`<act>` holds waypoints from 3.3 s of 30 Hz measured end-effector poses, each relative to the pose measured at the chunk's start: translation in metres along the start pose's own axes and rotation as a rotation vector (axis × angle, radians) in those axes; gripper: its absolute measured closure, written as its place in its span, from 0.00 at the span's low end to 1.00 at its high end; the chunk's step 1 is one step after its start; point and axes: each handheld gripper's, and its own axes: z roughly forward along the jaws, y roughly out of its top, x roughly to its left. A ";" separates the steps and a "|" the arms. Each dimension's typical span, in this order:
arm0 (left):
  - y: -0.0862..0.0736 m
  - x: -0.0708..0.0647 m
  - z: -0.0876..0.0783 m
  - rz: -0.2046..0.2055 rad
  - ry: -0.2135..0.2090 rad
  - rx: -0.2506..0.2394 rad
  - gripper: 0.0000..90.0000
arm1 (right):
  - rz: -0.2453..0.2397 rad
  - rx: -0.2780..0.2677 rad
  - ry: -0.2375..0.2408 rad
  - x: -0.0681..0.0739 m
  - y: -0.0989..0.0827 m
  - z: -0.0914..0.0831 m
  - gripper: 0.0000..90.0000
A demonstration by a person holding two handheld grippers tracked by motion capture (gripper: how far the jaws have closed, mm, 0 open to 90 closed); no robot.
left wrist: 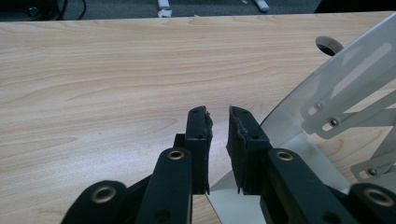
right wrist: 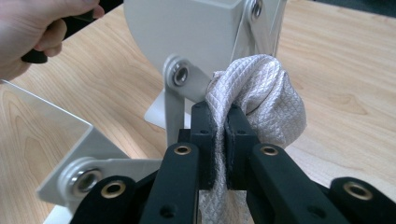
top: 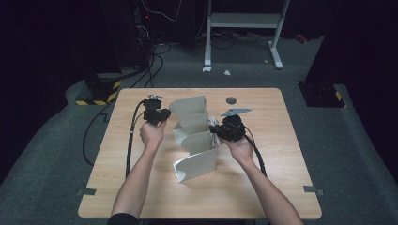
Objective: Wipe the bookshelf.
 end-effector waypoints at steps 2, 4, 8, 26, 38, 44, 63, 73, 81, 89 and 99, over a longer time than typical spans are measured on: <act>0.001 0.000 0.001 0.002 -0.007 0.001 0.87 | 0.005 -0.008 0.001 -0.001 0.001 -0.002 0.94; 0.002 -0.002 0.002 0.013 -0.011 0.004 0.87 | 0.017 -0.022 0.003 -0.004 0.002 -0.005 0.94; 0.002 -0.003 0.002 0.009 -0.018 0.003 0.86 | 0.010 -0.048 -0.005 -0.005 0.015 -0.011 0.94; 0.002 -0.002 0.002 0.009 -0.042 0.008 0.86 | 0.032 0.039 -0.024 -0.015 0.005 0.012 0.94; 0.001 -0.005 0.003 0.014 -0.060 0.009 0.87 | 0.021 0.099 -0.007 -0.009 -0.021 0.020 0.94; 0.001 -0.006 0.004 0.016 -0.066 0.006 0.87 | 0.012 0.107 -0.003 -0.003 -0.031 0.019 0.94; 0.004 -0.010 0.004 0.031 -0.087 0.012 0.85 | 0.055 0.120 -0.053 -0.025 -0.025 0.027 0.94; 0.006 -0.012 0.005 0.034 -0.097 0.017 0.85 | 0.020 0.009 -0.072 -0.023 0.010 -0.004 0.94; 0.007 -0.010 0.004 0.029 -0.097 0.021 0.82 | -0.005 -0.049 -0.088 -0.022 0.033 -0.021 0.94; 0.008 -0.006 0.002 0.019 -0.098 0.024 0.75 | 0.007 -0.028 -0.093 -0.027 0.034 -0.011 0.95; 0.007 -0.005 0.000 0.016 -0.097 0.022 0.72 | 0.050 0.104 -0.109 -0.041 0.007 0.036 0.95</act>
